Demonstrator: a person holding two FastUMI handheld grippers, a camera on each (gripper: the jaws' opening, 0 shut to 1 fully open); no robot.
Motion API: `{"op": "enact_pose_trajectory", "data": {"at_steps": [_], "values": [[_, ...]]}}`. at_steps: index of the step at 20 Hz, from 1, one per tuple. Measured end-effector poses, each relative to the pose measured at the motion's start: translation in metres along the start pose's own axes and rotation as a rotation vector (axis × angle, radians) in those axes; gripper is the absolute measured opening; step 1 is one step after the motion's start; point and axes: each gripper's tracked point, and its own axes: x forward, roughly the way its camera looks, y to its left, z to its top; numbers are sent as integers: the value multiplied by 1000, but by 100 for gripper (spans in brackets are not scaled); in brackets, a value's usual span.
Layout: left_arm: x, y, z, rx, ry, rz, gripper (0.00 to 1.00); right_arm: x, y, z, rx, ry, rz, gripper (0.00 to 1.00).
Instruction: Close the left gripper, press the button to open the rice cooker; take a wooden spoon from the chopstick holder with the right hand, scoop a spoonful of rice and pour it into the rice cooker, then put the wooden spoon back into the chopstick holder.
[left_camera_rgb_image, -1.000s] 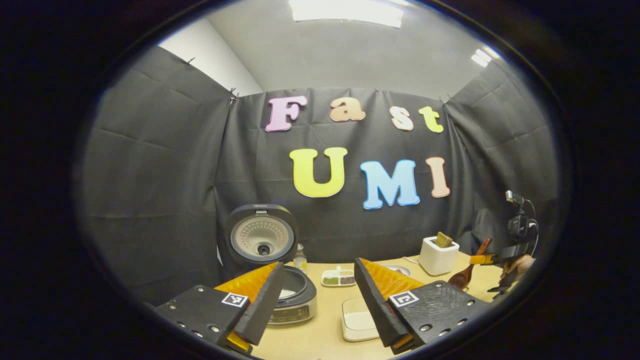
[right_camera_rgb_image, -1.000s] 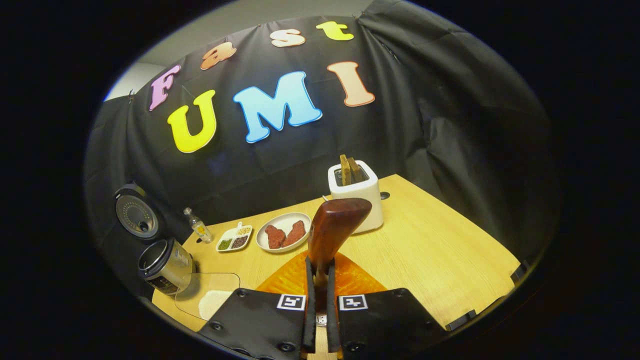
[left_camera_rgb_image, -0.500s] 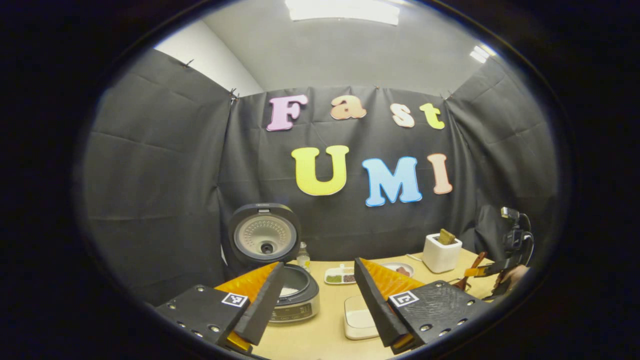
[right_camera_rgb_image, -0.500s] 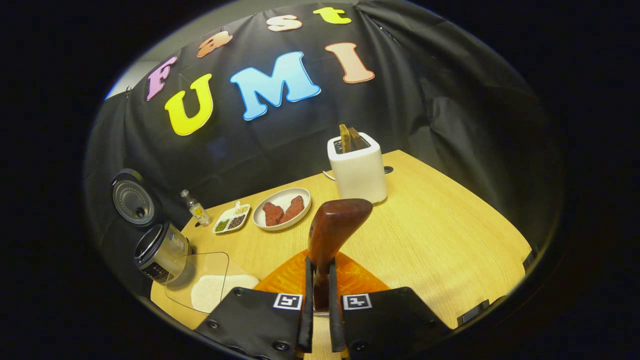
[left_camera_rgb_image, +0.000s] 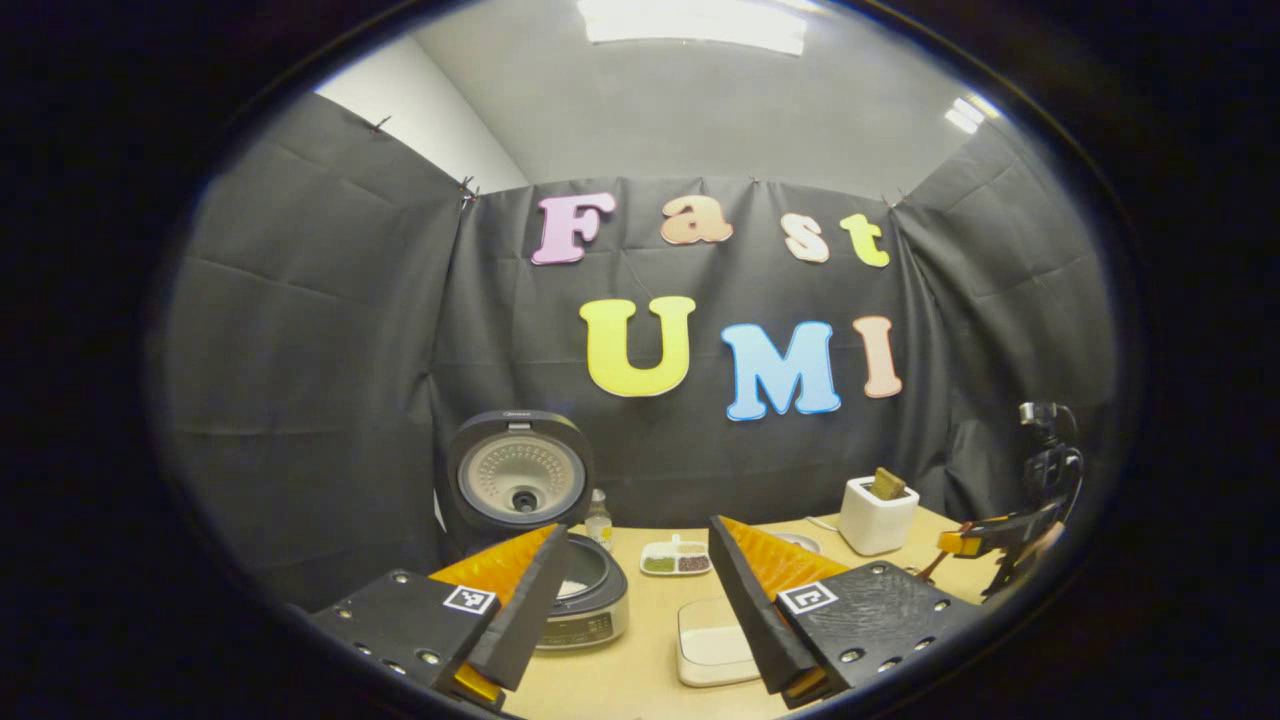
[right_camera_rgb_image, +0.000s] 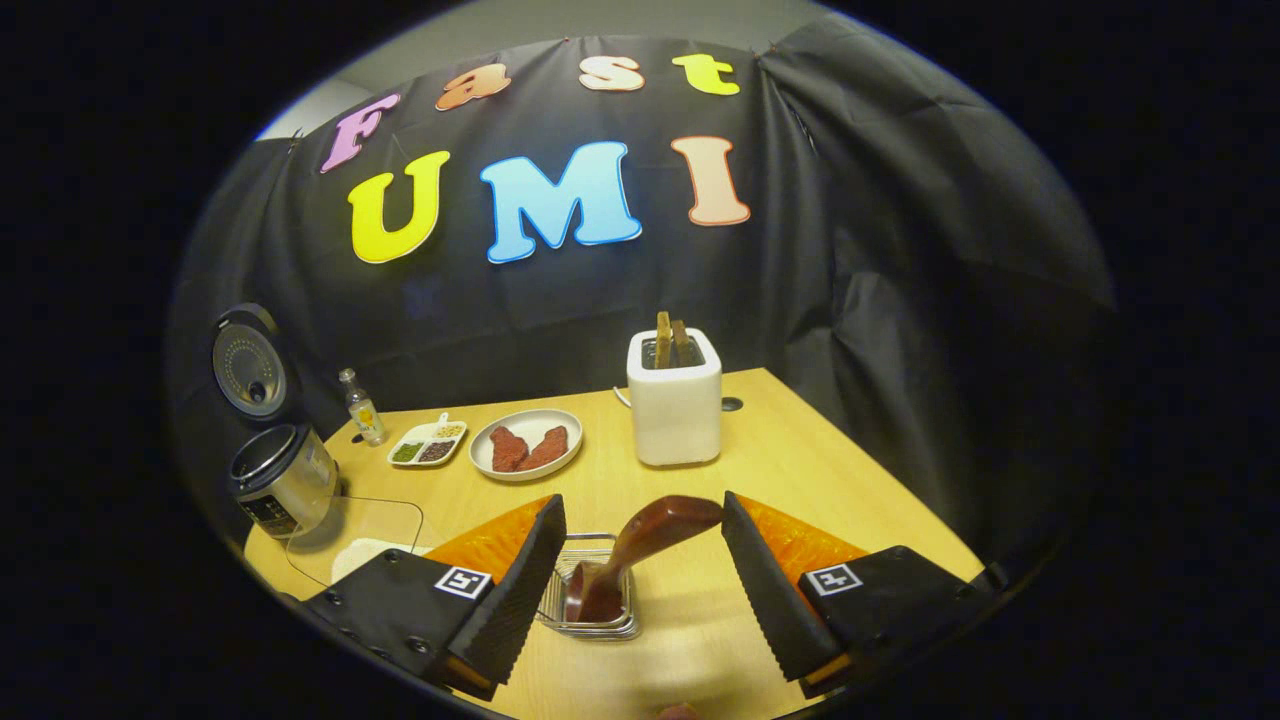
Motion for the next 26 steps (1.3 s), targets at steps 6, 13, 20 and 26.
{"op": "enact_pose_trajectory", "data": {"at_steps": [6, 13, 20, 26], "values": [[51, 27, 15, 18, -8, 20, 84, -42, -4, 50, -98, -120, -39, 98], [138, 87, 47, 43, -21, 86, 87, -79, 11, 70, -104, -182, -65, 98], [223, 147, 79, 86, -33, 155, 84, -86, 28, 60, -100, -178, -104, 96], [292, 185, 95, 89, -32, 183, 84, -86, 41, 47, -98, -157, -132, 100]]}}
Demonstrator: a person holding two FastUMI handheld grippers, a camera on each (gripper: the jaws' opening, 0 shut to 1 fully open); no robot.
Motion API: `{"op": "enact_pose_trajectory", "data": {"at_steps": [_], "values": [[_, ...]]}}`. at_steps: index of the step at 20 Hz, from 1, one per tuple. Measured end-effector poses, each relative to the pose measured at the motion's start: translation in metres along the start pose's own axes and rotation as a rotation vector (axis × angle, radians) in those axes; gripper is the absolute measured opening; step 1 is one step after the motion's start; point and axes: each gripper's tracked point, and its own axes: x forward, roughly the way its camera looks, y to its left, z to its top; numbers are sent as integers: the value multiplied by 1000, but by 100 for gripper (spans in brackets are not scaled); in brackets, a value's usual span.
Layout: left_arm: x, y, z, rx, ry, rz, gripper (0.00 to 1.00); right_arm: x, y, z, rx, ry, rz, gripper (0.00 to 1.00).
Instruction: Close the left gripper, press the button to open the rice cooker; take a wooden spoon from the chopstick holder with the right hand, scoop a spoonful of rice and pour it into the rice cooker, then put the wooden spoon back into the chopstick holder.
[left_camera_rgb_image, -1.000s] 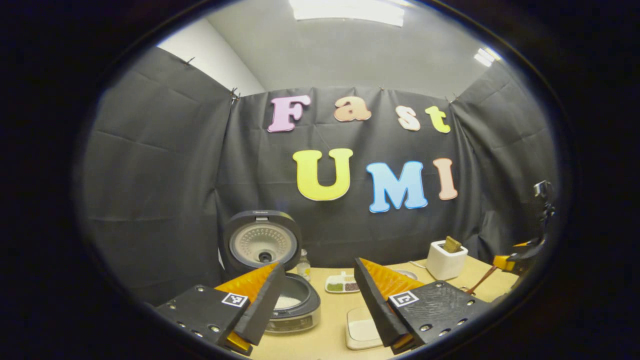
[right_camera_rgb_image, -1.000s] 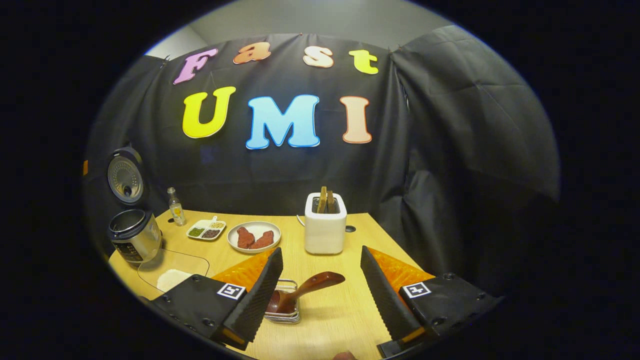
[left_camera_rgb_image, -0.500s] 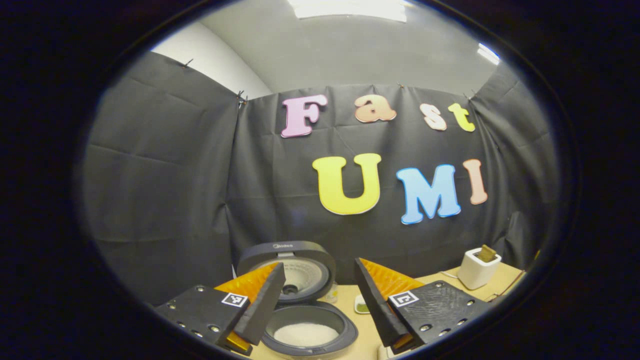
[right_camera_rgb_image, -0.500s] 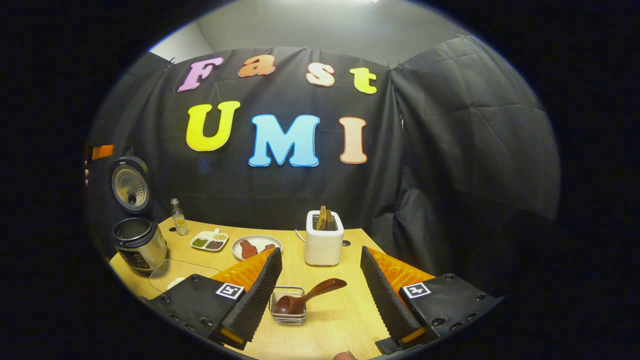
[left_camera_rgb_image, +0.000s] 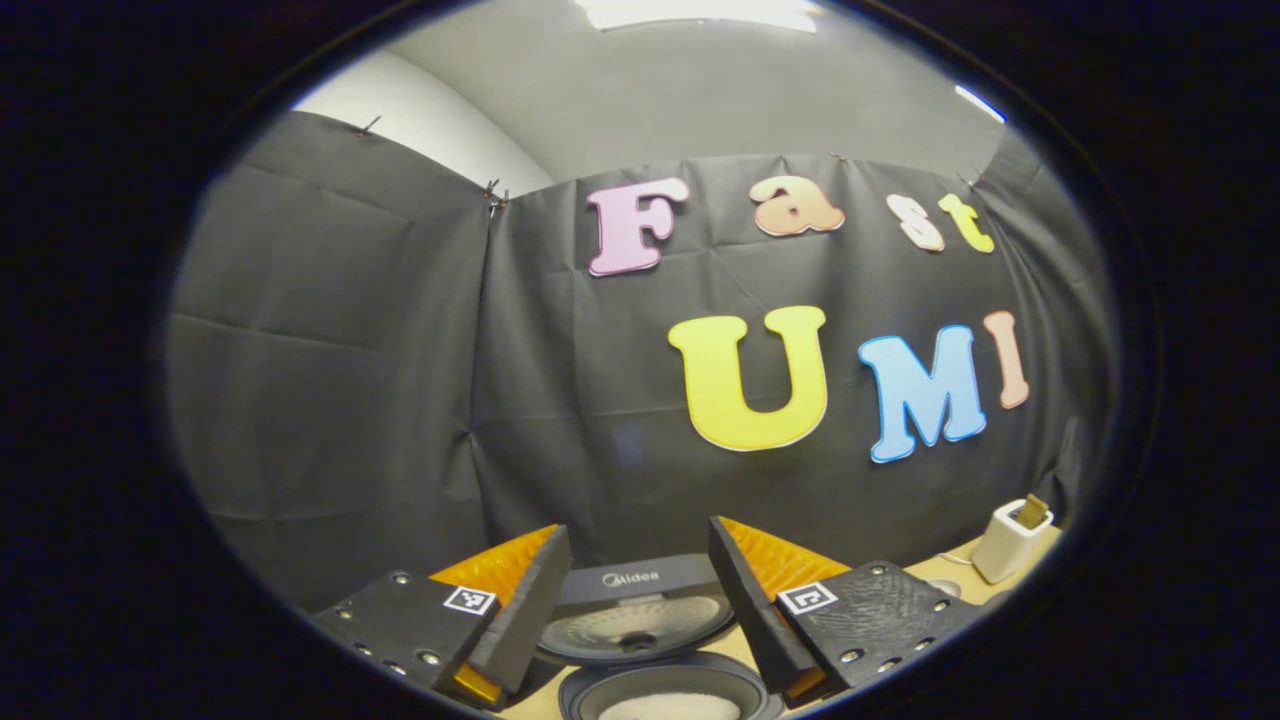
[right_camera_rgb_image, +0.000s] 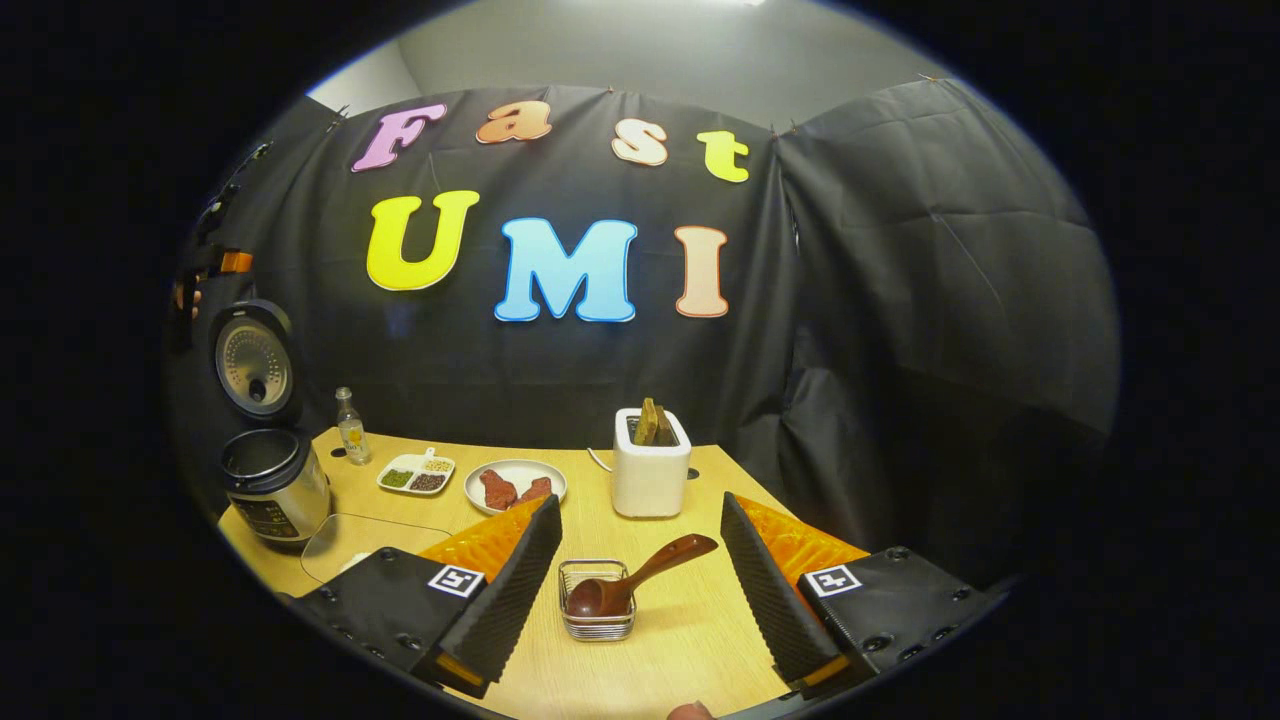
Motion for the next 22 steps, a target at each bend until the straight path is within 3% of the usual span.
{"op": "enact_pose_trajectory", "data": {"at_steps": [5, 10, 15, 22], "values": [[51, 14, -23, -4, 55, 28, 85, -2, 2, -2, -8, 13, -23, 100], [69, 21, -58, -17, 135, 48, 84, -5, -1, 1, -17, 14, -21, 100], [57, 25, -86, -102, 188, 59, 89, -9, -7, 9, -23, -3, -4, 100], [16, 11, -96, -90, 207, 73, 89, -16, -24, 15, -9, -23, 39, 100]]}}
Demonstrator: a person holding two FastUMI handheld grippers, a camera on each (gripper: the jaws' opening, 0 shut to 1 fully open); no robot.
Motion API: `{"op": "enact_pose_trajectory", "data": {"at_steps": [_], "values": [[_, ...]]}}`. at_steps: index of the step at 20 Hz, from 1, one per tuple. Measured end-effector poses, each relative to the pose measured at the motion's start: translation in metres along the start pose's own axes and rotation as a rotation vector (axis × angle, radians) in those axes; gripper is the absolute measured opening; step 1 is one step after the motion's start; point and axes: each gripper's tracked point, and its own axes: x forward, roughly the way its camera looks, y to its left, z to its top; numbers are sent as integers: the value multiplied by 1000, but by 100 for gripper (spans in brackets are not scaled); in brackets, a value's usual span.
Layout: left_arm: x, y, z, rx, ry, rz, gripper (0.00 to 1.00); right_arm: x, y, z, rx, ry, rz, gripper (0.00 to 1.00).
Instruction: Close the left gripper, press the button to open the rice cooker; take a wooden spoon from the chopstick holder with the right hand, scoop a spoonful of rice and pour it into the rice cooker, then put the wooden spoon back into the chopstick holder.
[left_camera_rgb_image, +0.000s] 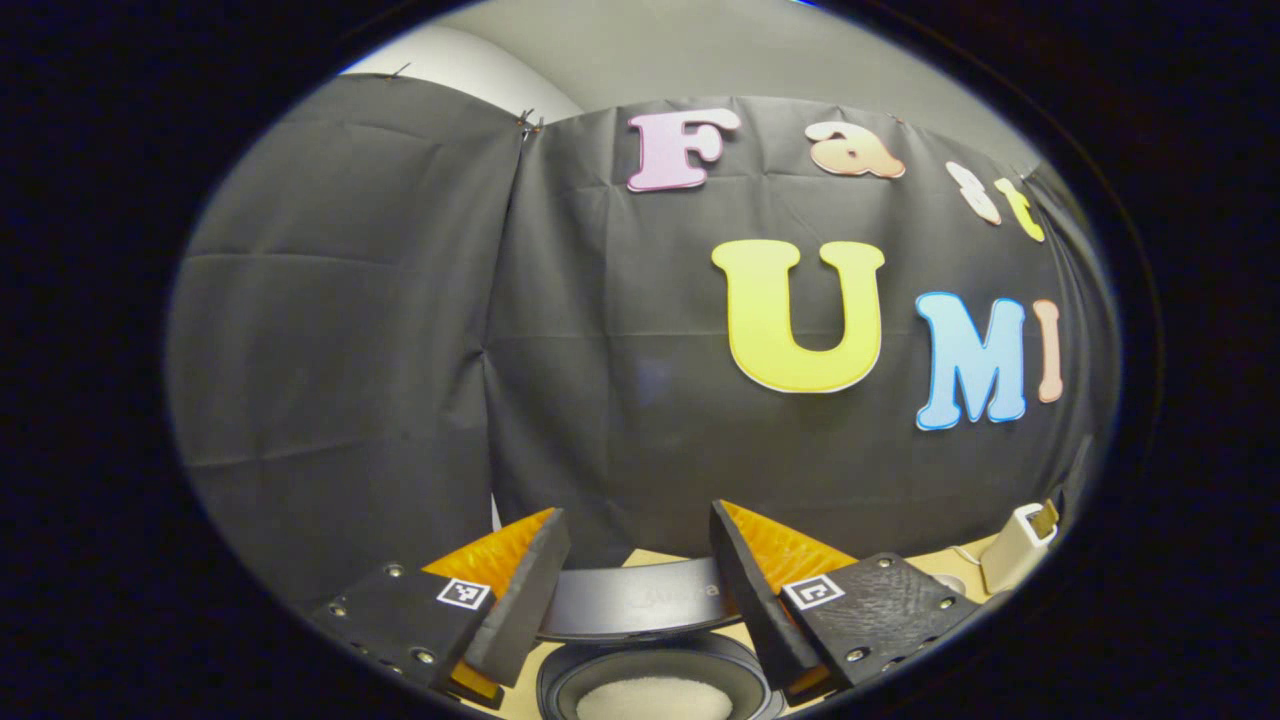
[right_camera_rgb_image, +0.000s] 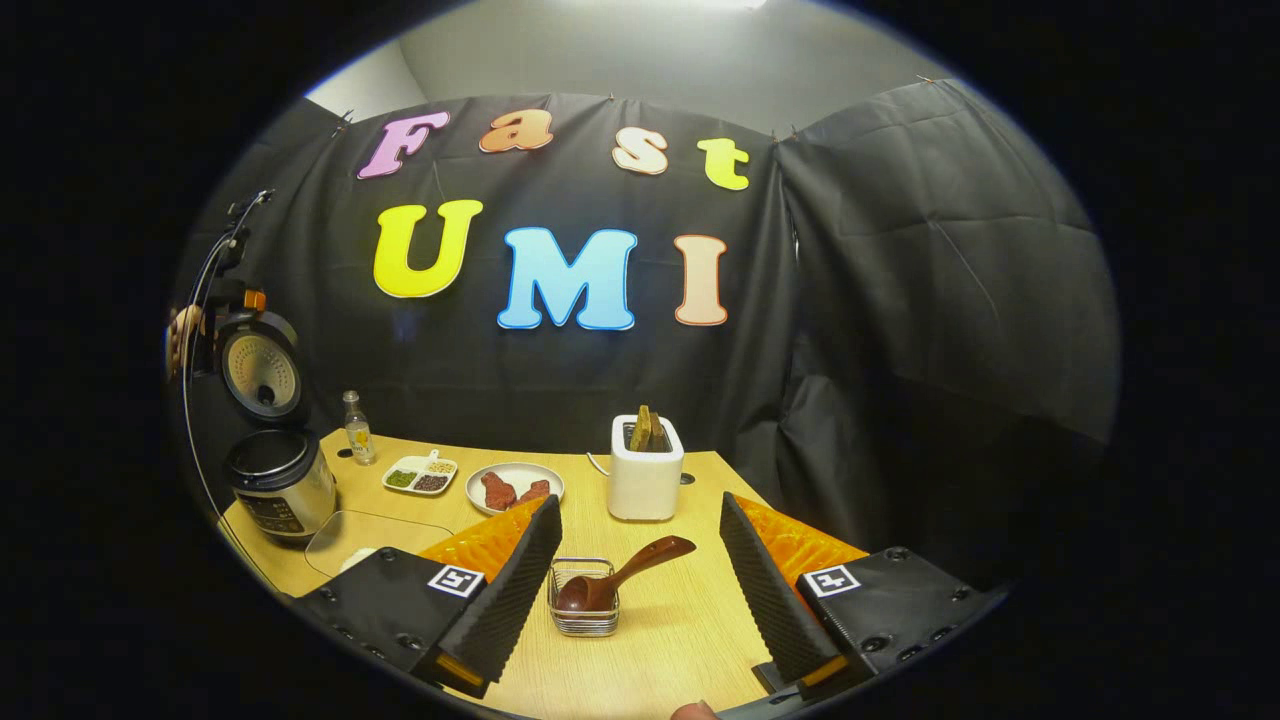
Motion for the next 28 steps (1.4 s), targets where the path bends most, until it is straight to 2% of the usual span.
{"op": "enact_pose_trajectory", "data": {"at_steps": [9, 15, 18, 19, 20, 23, 24, 27, 28], "values": [[-69, -14, -51, 21, 34, -14, 89, -8, -13, -1, 10, -13, 77, 100], [-105, -24, -110, 26, 94, -38, 92, -13, -25, -9, 4, -3, 115, 100], [-116, -28, -139, 25, 129, -45, 90, -16, -27, -12, -3, 0, 129, 97], [-119, -29, -149, 26, 140, -47, 89, -16, -28, -14, -6, 3, 133, 100], [-120, -31, -158, 28, 150, -48, 90, -17, -30, -15, -7, 4, 136, 97], [-122, -34, -182, 44, 168, -49, 89, -20, -34, -19, -16, 10, 139, 100], [-123, -35, -189, 48, 173, -50, 90, -20, -35, -20, -18, 14, 139, 97], [-126, -37, -216, 54, 202, -48, 91, -22, -39, -25, -24, 24, 136, 97], [-126, -37, -225, 60, 214, -47, 91, -22, -41, -26, -26, 27, 134, 100]]}}
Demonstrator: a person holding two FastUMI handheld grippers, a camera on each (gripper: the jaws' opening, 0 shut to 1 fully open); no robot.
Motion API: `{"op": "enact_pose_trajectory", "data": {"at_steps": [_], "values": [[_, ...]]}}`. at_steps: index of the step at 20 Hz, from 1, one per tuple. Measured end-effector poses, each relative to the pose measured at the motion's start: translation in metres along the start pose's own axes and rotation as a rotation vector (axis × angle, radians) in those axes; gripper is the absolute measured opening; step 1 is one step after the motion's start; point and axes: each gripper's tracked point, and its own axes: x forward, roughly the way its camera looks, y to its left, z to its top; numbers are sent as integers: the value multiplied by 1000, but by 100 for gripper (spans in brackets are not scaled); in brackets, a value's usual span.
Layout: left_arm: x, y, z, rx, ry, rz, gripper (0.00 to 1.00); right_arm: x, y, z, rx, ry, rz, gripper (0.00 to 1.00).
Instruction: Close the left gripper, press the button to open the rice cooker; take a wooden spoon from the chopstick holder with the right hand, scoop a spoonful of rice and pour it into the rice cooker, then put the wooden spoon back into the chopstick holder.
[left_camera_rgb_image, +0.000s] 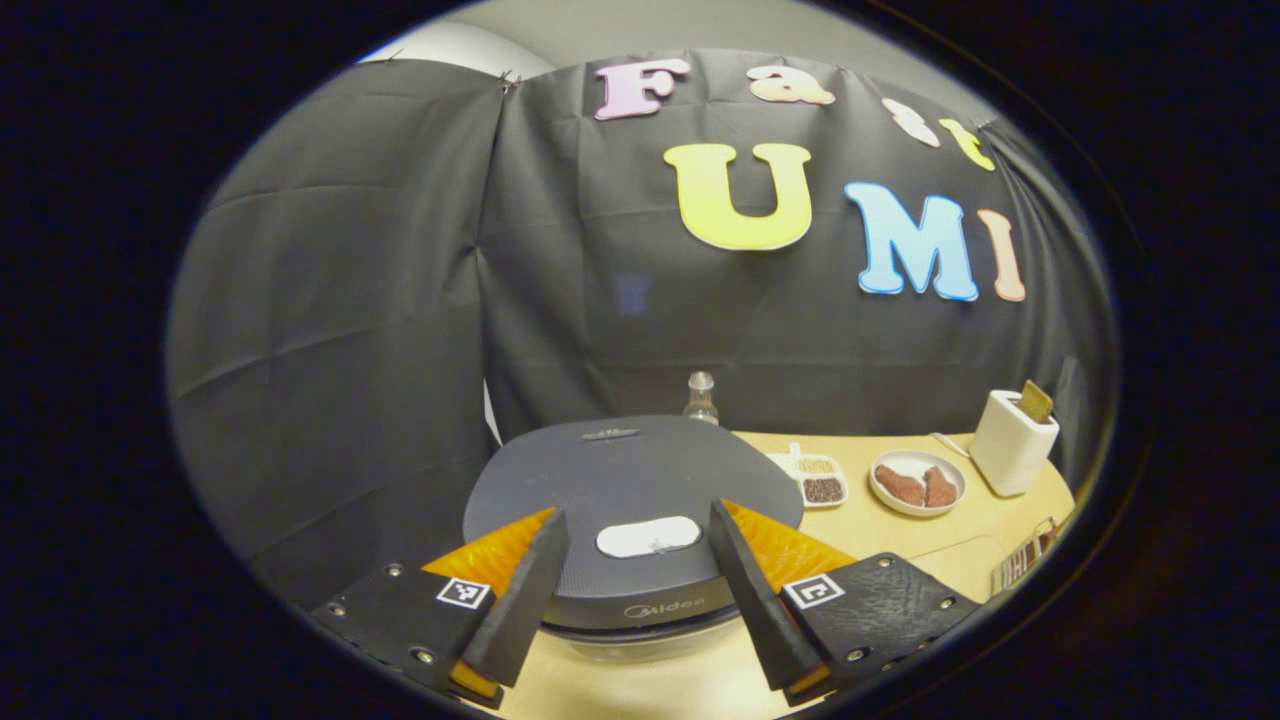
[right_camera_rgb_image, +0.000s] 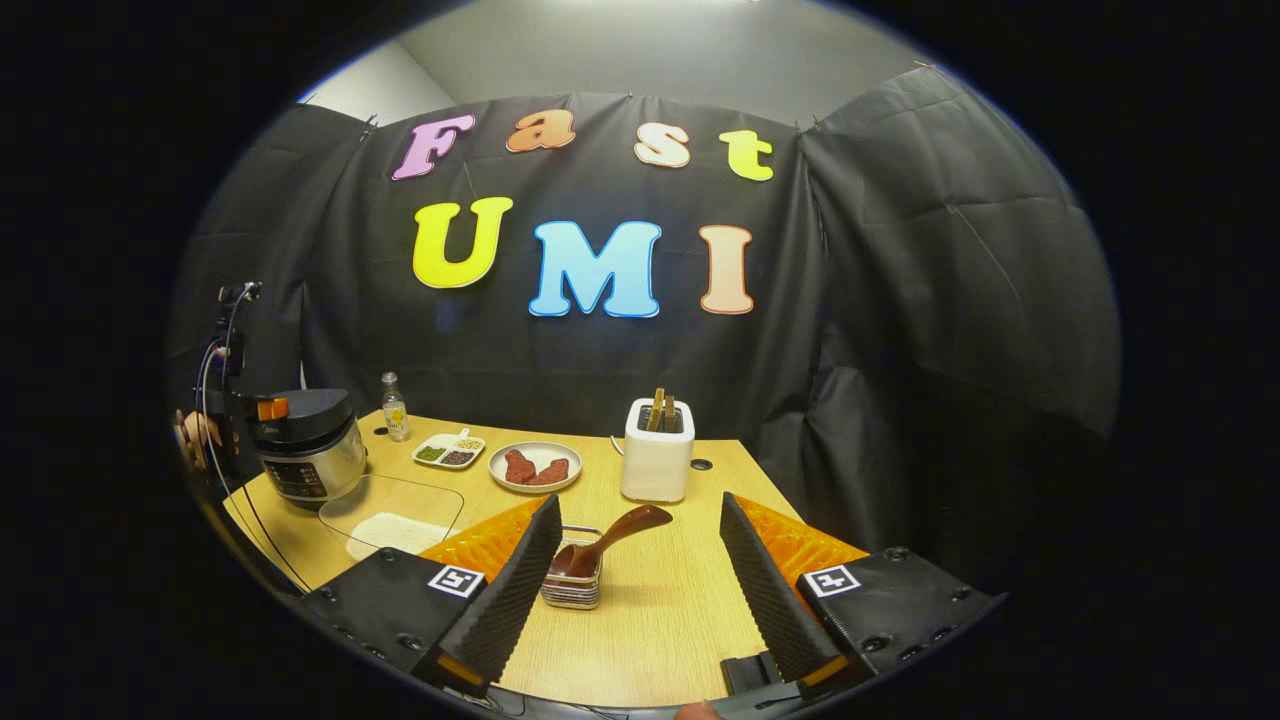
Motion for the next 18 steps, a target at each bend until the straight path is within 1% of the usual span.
{"op": "enact_pose_trajectory", "data": {"at_steps": [1, 2, 3, 7, 8, 9, 10, 11, 12, 14, 15, 18], "values": [[-1, -1, -6, 8, 12, 3, 91, 1, -1, 0, -3, 2, -1, 100], [-2, 0, 0, 15, -27, 5, 91, 0, -2, -1, -5, 3, -3, 100], [0, 0, -1, 14, -14, 5, 90, 1, -2, -1, -7, 3, -5, 100], [-1, 2, -6, -7, -20, 4, 93, 3, -1, -1, -7, 3, -8, 100], [-1, 0, -18, -8, 18, 8, 94, 4, 1, -2, -6, 6, -4, 100], [-1, -1, -11, -8, -22, 11, 92, 5, 3, -4, -5, 7, -2, 100], [-2, 0, -15, -12, -12, 12, 94, 6, 4, -4, -4, 8, 2, 97], [-5, 1, -11, -8, -32, 12, 92, 6, 6, -3, -2, 10, 7, 97], [-4, 0, -11, 10, -37, 11, 94, 7, 8, -3, -1, 9, 10, 100], [-5, 0, -6, 15, -51, 10, 91, 9, 9, 0, -1, 4, 16, 100], [-6, -1, -3, 16, -56, 10, 91, 9, 8, 3, 0, -3, 17, 100], [-26, -9, 25, 31, -120, 2, 87, 12, 11, 13, 16, -27, 30, 100]]}}
